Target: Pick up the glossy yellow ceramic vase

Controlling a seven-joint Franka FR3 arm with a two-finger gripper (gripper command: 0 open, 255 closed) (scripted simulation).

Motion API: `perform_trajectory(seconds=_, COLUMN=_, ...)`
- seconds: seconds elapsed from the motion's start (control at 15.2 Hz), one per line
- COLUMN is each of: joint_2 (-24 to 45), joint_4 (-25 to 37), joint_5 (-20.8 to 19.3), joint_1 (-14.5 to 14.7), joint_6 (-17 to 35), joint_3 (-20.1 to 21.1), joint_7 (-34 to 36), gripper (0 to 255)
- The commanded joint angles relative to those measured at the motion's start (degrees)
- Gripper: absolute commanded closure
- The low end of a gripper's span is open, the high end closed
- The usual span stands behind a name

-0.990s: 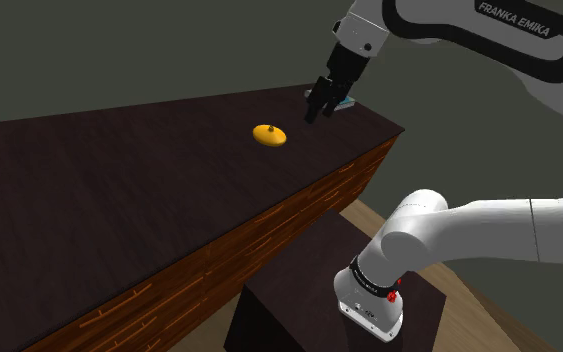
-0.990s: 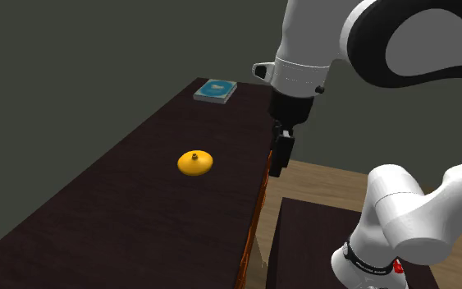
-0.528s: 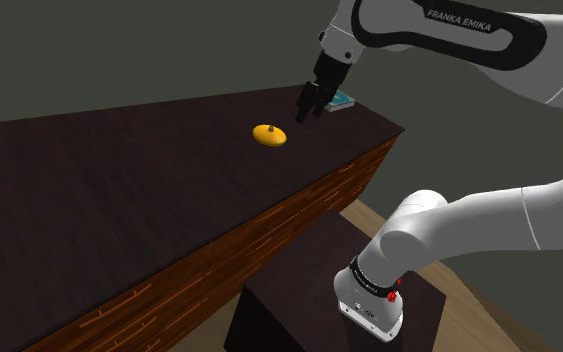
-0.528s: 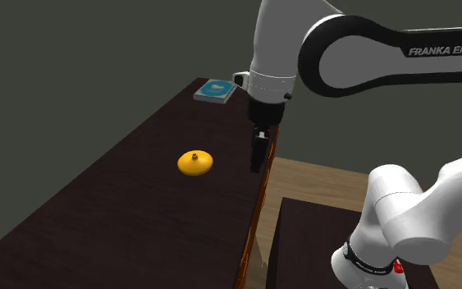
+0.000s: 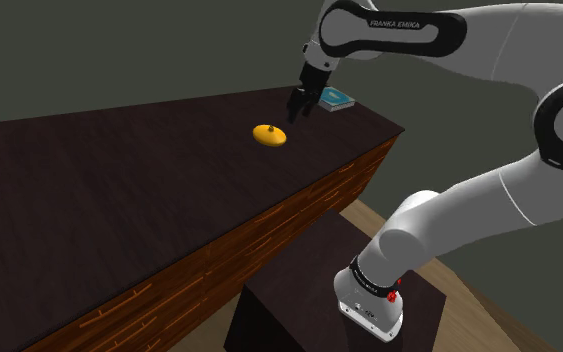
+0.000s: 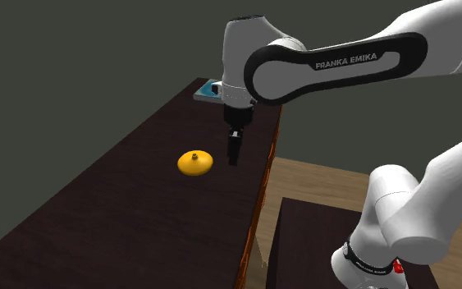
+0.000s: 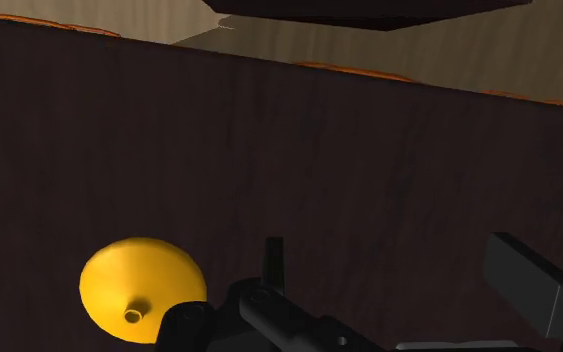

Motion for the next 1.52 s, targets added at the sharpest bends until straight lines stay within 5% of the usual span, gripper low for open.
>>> perform_trajectory(seconds=0.0, joint_2=4.2, joint_4=2.3, joint_5=-0.5, joint_1=-0.4, joint_6=1.6, joint_3=-1.1, joint_7=-1.9, gripper=0)
perform_trajectory(seconds=0.79, joint_2=29.4, joint_4=19.0, joint_5=0.0, joint_1=-2.9, joint_6=7.8, joint_3=-6.0, joint_7=-12.3, gripper=0)
perform_trajectory(seconds=1.45, joint_2=52.7, joint_4=42.3, joint_5=2.3, joint_1=-7.3, joint_6=6.0, joint_3=-6.9, joint_7=-19.2, gripper=0)
